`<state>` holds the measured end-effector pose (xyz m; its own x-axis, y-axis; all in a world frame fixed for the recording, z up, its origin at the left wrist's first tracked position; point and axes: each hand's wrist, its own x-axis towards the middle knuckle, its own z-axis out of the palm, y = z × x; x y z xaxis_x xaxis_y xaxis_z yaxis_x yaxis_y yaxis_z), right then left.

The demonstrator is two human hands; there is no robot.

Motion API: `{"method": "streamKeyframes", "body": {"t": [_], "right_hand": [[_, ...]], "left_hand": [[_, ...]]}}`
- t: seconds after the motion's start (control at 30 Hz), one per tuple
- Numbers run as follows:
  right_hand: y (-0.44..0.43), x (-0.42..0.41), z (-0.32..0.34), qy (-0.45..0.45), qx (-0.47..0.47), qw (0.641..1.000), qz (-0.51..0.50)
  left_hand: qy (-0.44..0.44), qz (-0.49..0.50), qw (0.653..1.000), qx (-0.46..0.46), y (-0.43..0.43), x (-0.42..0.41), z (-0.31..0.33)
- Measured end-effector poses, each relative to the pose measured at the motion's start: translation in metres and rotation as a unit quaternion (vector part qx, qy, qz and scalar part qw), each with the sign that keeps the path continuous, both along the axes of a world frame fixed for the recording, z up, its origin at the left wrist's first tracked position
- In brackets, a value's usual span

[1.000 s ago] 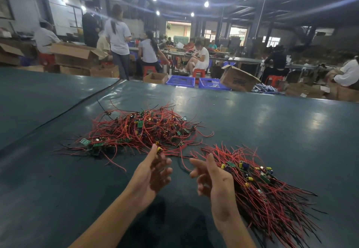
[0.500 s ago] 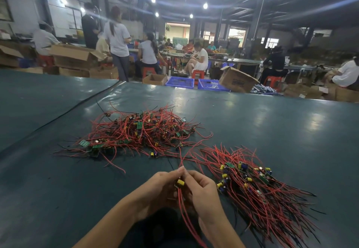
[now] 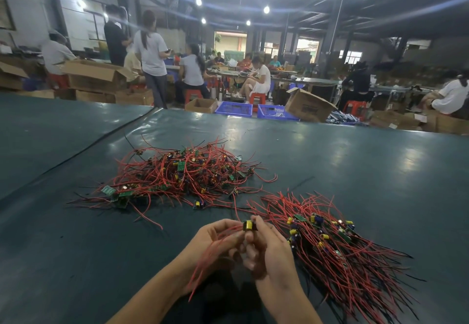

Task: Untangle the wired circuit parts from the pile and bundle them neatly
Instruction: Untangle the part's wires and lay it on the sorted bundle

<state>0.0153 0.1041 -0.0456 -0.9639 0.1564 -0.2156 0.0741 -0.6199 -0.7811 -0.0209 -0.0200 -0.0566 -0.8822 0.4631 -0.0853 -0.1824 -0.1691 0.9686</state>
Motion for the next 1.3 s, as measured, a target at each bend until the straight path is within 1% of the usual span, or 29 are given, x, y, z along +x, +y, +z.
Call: {"method": "streamKeyframes", "body": {"t": [0.1,0.17,0.3,0.4,0.5,0.57,0.63,0.77,0.87,0.97,1.03,1.17,1.23,1.3], "right_hand": [[0.002,0.002,0.001,-0.004,0.004,1.000,-0.029],[0.002,0.003,0.002,-0.014,0.029,0.999,-0.041],[-0.003,0.003,-0.001,-0.036,0.076,0.995,-0.061],[-0.005,0.004,-0.002,-0.026,0.125,0.989,-0.079],[-0.007,0.005,-0.001,-0.009,0.154,0.985,-0.081],[-0.009,0.005,-0.001,-0.013,0.159,0.984,-0.082],[-0.008,0.005,-0.001,-0.028,0.144,0.985,-0.089],[0.001,-0.002,0.000,-0.056,0.063,0.987,-0.139],[0.014,-0.007,0.003,-0.047,0.031,0.981,-0.185],[0.031,-0.009,0.007,-0.031,-0.010,0.976,-0.216],[0.037,-0.008,0.007,-0.022,-0.020,0.974,-0.225],[0.035,-0.008,0.003,-0.007,-0.002,0.972,-0.235],[0.028,-0.006,0.001,-0.012,0.037,0.976,-0.216],[0.018,-0.004,0.000,-0.029,0.095,0.980,-0.171]], "left_hand": [[0.105,0.047,0.993,-0.024,0.003,0.002,-0.002],[0.143,0.054,0.988,-0.026,0.003,0.004,0.000],[0.169,0.064,0.982,-0.051,0.004,0.006,0.001],[0.184,0.073,0.979,-0.055,0.006,0.007,0.001],[0.205,0.071,0.974,-0.057,0.007,0.007,0.001],[0.204,0.082,0.974,-0.047,0.007,0.006,0.002],[0.196,0.088,0.976,-0.041,0.006,0.004,0.000],[0.156,0.105,0.982,-0.028,0.007,0.002,0.002],[0.141,0.128,0.982,-0.010,0.004,-0.002,0.008],[0.152,0.116,0.981,-0.015,-0.001,-0.005,0.011],[0.161,0.108,0.981,-0.025,-0.003,-0.005,0.011],[0.161,0.100,0.982,-0.024,-0.002,-0.003,0.008],[0.157,0.096,0.983,-0.024,-0.003,-0.002,0.007],[0.151,0.093,0.984,-0.029,-0.003,-0.002,0.006]]}}
